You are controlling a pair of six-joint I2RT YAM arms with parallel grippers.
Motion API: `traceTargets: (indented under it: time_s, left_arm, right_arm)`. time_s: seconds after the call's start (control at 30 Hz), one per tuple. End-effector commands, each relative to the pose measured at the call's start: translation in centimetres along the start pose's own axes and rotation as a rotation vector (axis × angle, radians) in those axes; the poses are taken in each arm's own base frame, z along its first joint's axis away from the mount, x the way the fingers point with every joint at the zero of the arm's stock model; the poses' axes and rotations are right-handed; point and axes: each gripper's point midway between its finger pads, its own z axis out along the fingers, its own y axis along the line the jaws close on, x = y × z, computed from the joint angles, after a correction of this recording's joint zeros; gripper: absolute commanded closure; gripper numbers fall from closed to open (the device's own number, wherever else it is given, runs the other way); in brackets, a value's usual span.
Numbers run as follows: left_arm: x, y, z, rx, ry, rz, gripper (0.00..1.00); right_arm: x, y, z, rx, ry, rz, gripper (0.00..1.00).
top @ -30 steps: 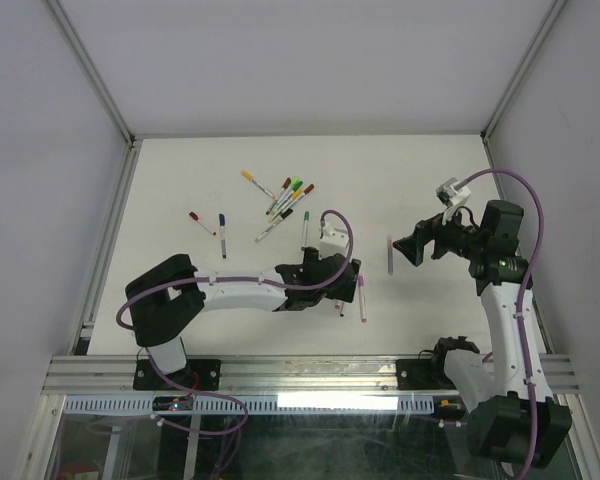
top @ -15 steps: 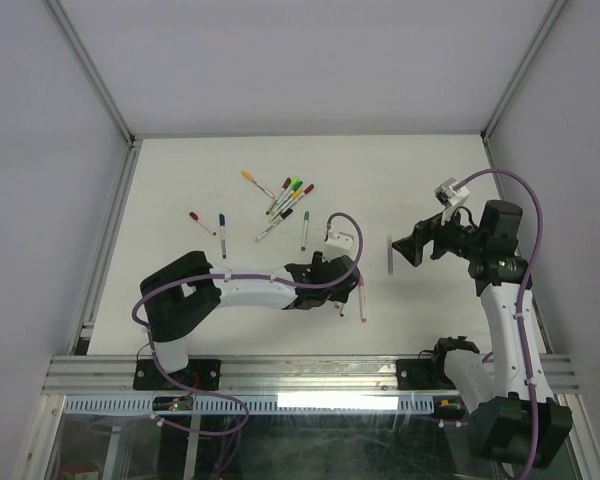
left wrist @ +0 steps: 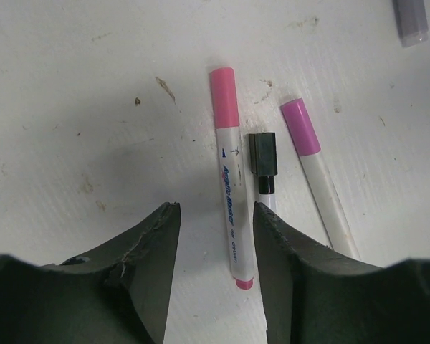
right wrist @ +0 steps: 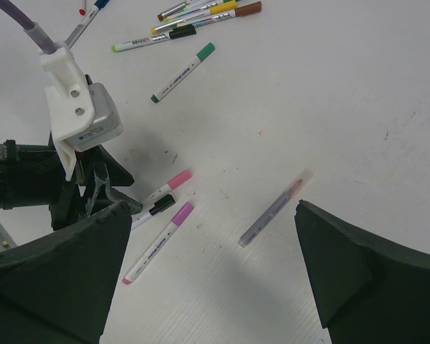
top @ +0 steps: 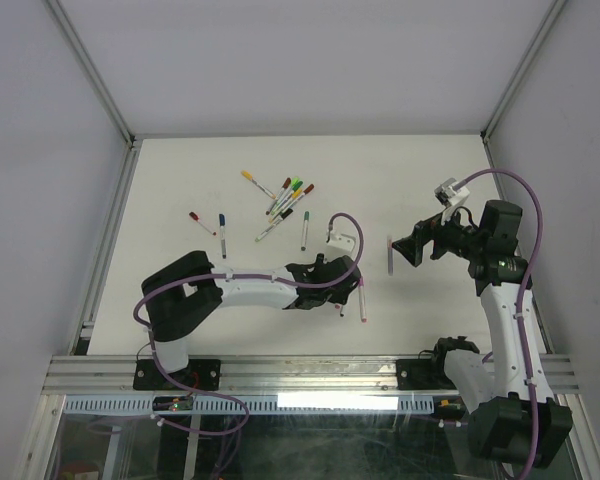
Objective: Open the pen caps
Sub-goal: Pick up the pen from the center of the board.
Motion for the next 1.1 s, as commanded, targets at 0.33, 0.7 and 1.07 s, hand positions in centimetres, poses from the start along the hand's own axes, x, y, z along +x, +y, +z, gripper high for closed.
traceTargets:
  time_s: [0.33,0.7,1.07]
  left_arm:
    - [0.8,0.8,0.3,-0.082,0.042,0.017,0.7]
    - [2.3,4.2,-0.6,-0.195,0.077,0.066,0.77]
    - [2.4,4.4,-1.0,-0.196,0.083,0.074,0.82]
  right_arm:
    - [-1.8,-0.1,-0.2,0.01,-0.044,-0.06,0.0]
    - [-1.7,0.0,-0.2,0.006,-0.044,-0.058,0.0]
    - [-1.7,0.1,-0.2,0.003,-0.045,-0.059,0.0]
